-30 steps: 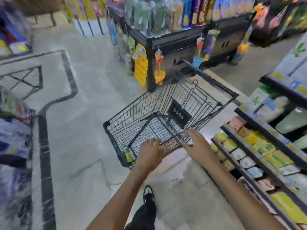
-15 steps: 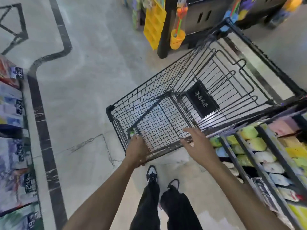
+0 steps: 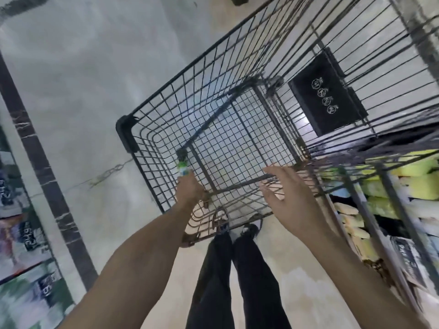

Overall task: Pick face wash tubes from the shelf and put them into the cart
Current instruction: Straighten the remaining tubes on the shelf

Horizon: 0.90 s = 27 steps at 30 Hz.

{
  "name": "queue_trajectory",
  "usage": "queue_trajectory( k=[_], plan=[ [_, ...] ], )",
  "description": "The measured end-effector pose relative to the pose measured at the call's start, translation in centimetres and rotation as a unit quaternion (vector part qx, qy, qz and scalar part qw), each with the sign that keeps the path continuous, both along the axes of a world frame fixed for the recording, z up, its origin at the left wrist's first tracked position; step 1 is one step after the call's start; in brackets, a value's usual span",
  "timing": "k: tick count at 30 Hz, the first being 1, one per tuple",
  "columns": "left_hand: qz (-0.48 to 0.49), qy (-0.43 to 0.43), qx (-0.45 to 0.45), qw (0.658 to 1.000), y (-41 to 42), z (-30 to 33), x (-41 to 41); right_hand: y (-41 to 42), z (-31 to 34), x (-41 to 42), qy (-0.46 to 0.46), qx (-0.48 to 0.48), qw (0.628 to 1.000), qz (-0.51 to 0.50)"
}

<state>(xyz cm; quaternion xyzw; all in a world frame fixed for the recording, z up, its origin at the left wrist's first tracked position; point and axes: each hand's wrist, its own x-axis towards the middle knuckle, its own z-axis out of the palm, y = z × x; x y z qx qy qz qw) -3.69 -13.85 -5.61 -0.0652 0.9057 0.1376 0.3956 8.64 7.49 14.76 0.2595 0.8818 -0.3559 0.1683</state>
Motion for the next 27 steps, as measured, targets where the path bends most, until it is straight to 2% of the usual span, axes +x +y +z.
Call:
queue_trajectory(
  k=[7, 9, 12, 16, 19, 27],
  plan=[
    [-0.06, 0.036, -0.004, 0.998, 0.1, -0.9, -0.4, -0.4, -0.9, 0.2, 0.008, -0.023, 1.0, -0.019],
    [-0.08, 0.053, 0.013, 0.995, 0.1, -0.2, -0.6, -0.3, -0.3, 0.2, 0.016, -0.03, 0.999, -0.033],
    [-0.05, 0.04, 0.066, 0.996, 0.4, 1.5, -1.4, 0.0, 1.1, -0.1, 0.026, -0.035, 0.998, -0.053],
    [0.033, 0.052, 0.19, 0.98, 0.9, 6.7, -2.3, 0.7, 4.2, -0.2, 0.043, -0.027, 0.996, -0.077],
    [0.078, 0.023, 0.255, 0.964, 1.2, 11.6, -3.1, 1.1, 7.1, 0.3, 0.064, -0.016, 0.994, -0.082],
    [-0.004, -0.026, 0.425, 0.905, 4.2, 27.9, -3.8, 2.2, 14.8, 3.2, 0.101, -0.01, 0.99, -0.1]
  ],
)
